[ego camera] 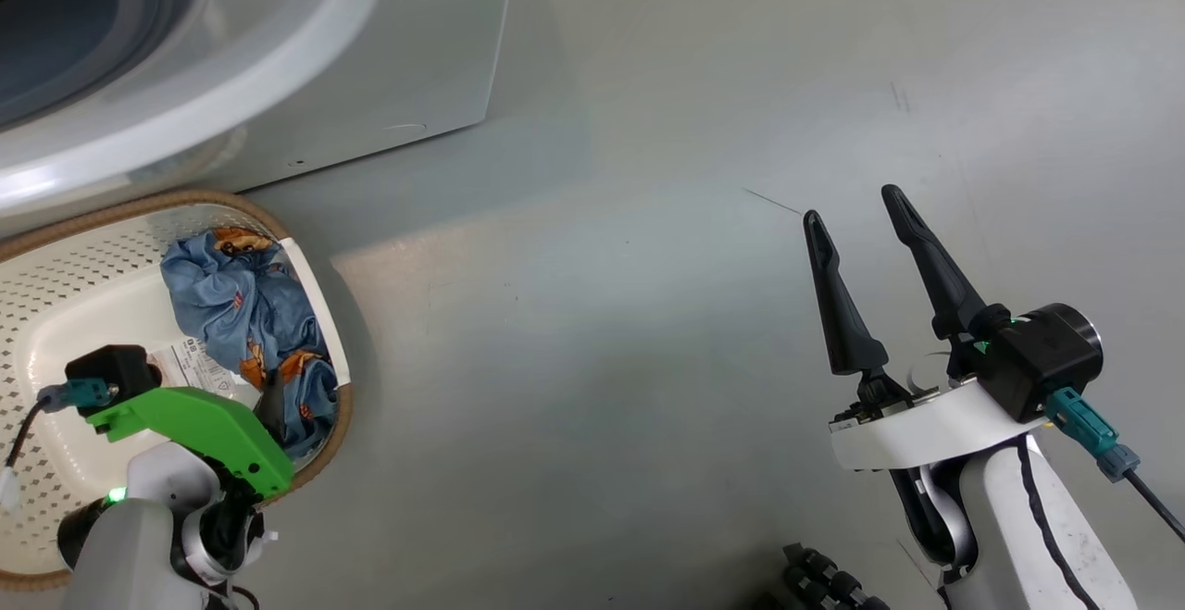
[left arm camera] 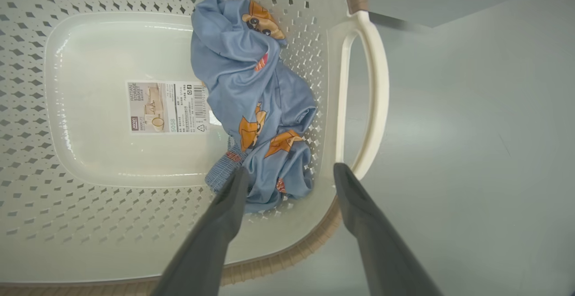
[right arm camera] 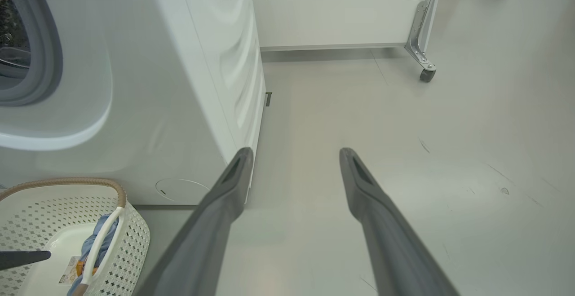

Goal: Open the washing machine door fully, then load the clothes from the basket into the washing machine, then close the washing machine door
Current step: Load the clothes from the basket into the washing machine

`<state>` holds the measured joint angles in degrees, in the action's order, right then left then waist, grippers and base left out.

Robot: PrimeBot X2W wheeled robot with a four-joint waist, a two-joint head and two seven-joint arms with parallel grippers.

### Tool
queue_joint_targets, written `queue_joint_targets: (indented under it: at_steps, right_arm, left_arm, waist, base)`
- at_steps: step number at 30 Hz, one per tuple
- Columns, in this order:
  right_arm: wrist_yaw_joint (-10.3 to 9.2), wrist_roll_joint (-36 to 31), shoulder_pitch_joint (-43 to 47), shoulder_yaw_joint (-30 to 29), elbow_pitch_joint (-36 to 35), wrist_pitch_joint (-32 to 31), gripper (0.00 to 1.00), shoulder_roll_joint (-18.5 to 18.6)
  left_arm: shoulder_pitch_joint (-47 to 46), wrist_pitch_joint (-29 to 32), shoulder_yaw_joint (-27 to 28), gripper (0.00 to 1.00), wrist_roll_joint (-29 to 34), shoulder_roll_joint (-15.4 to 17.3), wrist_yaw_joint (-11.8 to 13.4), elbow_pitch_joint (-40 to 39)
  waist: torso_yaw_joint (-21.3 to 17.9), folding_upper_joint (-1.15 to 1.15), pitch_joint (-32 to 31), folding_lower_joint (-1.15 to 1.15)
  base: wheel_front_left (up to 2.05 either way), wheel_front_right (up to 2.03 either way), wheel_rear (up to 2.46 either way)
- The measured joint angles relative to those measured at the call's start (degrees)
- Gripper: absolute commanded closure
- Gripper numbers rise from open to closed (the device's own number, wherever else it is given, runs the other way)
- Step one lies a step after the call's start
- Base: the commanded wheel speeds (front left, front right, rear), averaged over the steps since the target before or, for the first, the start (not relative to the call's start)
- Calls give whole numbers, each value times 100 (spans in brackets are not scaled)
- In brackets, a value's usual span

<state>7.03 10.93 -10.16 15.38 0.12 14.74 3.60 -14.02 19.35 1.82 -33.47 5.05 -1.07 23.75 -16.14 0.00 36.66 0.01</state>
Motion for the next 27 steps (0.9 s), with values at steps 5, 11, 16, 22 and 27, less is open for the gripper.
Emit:
queue_joint_targets:
  at_steps: [5,11,16,22,27]
  right_arm:
    - [0,-40,0,-88,-49,0,0,1]
    - [0,-67,0,-209,-132,0,0,13]
    - [0,-92,-1,-220,-189,0,0,16]
    - [0,-107,-2,-255,-248,0,0,15]
    - [0,-107,-4,-274,-292,0,0,10]
  left_arm:
    - [-294,34,48,0,-1,35,74,142]
    - [-621,33,168,0,-1,142,163,386]
    - [-820,24,200,0,-2,154,169,583]
    - [-1070,-10,202,0,-2,210,169,768]
    - [-1302,-34,207,0,-1,302,168,913]
  waist:
    - [-4,0,218,0]
    - [4,0,462,0]
    - [21,0,637,0]
    - [32,0,828,0]
    - [30,0,985,0]
  base:
    - [0,0,0]
    - [0,0,0]
    - [0,0,0]
    - [0,0,0]
    - [0,0,0]
